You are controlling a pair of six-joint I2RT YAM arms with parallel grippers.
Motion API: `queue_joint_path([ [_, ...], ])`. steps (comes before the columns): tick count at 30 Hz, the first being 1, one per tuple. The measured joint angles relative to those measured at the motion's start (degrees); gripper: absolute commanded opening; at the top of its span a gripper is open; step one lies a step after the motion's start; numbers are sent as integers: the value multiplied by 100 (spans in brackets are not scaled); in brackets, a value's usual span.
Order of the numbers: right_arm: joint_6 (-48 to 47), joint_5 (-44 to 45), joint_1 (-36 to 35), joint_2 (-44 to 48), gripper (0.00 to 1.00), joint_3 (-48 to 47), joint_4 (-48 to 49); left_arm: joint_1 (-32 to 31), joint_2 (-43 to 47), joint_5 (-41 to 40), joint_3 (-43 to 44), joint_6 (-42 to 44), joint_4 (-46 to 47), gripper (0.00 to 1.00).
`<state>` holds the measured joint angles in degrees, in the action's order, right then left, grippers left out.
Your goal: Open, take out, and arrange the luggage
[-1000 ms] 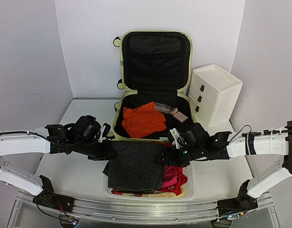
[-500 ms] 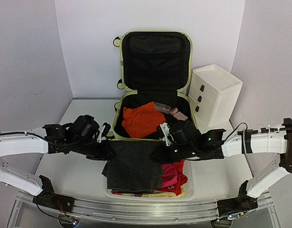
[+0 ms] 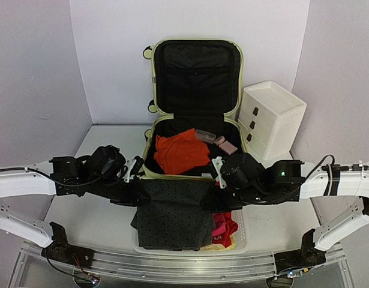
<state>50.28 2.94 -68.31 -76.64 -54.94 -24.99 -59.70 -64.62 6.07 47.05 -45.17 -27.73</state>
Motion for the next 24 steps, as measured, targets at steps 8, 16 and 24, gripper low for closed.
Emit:
queue_joint_path([
  [8,140,339,101,323,0,-146,-1005,-177,-752,149,507,-127,68,0],
  [16,-116,238,483,271,0,-496,-1506,-175,-931,323,774,-284,90,0],
  [24,-332,140,706,-372,1,-428,-1456,-175,-1692,284,769,-455,133,0],
])
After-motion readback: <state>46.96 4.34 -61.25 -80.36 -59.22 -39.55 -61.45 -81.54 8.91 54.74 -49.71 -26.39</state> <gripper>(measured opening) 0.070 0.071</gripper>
